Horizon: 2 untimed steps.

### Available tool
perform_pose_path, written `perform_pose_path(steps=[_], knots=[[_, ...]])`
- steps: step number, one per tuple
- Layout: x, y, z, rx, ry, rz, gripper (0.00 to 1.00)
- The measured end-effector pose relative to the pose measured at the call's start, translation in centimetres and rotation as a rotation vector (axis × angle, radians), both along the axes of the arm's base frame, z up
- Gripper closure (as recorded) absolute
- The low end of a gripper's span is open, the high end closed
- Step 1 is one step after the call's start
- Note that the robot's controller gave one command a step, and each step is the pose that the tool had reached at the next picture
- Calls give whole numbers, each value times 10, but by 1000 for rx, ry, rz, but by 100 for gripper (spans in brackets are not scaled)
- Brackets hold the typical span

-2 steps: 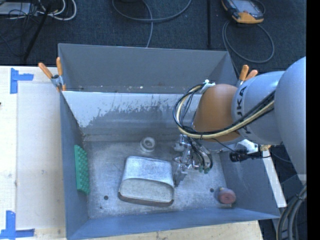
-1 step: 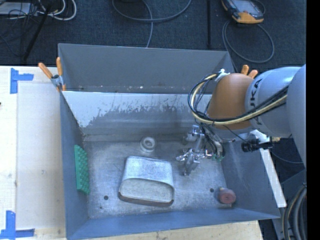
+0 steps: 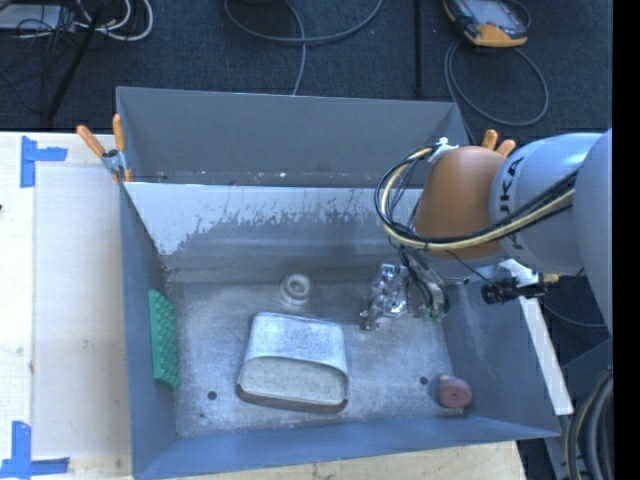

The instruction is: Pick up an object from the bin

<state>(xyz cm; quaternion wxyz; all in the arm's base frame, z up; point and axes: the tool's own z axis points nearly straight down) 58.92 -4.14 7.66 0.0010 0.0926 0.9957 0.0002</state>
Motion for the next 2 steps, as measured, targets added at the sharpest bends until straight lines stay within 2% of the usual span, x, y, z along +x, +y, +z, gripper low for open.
perform_pose_path(steps=[1, 2], knots=[[9, 4, 60, 0, -5, -23, 100], [20, 24, 182, 1, -8, -21, 100]])
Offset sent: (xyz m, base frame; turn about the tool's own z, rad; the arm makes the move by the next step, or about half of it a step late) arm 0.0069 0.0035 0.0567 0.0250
